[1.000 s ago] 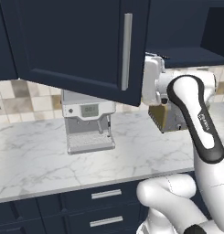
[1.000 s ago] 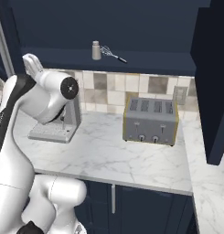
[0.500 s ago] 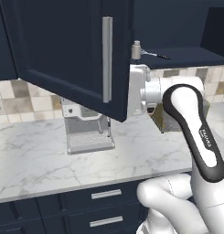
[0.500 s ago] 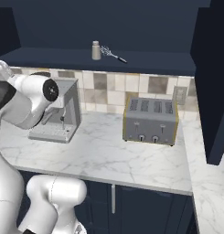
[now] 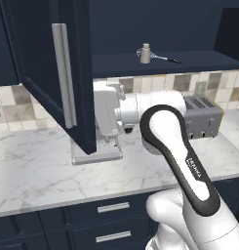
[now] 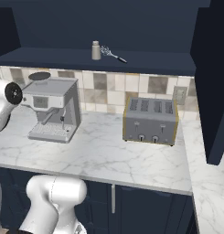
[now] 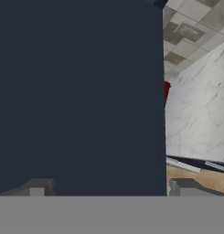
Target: The dining table condiment station is running low on shaker. Refill the condiment station by opening the cabinet and taking the shaker from the cabinet and placing it on the dining table.
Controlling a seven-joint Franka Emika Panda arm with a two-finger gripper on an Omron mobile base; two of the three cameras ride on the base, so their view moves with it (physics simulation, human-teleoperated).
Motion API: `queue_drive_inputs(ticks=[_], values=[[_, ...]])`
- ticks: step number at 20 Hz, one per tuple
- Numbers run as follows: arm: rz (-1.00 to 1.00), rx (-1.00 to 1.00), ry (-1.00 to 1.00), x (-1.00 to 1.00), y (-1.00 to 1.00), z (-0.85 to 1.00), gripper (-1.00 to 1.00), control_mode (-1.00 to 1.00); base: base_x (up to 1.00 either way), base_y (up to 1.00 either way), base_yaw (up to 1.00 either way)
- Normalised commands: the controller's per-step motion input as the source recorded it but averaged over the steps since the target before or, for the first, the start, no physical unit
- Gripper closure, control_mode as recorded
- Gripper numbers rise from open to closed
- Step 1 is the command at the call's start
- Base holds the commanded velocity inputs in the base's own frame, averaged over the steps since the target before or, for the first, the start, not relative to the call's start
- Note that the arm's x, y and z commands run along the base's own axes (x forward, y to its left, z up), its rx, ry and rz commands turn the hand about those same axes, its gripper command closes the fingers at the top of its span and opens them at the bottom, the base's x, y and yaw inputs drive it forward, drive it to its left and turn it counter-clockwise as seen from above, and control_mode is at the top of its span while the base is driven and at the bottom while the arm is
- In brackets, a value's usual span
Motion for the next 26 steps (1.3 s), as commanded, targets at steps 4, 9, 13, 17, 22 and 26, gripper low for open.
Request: queue_drive_inputs(ticks=[4,9,13,17,22,26], values=[[0.0,-0.09,0.0,-0.18,0.87,0.01,-1.0,-1.0,0.0,0.0,0.0],[-0.03,-0.03,-0.01,-0.2,0.15,0.05,-1.0,-1.0,0.0,0.0,0.0],[-0.03,0.0,-0.06,-0.18,-0.46,0.02,-1.0,-1.0,0.0,0.0,0.0],[-0.08,-0.01,-0.12,-0.28,-0.96,0.0,-1.0,-1.0,0.0,0.0,0.0],[-0.11,-0.14,-0.2,-0.43,-1.0,0.01,-1.0,-1.0,0.0,0.0,0.0],[-0.23,-0.32,-0.2,-0.59,-1.0,0.21,-1.0,-1.0,0.0,0.0,0.0]])
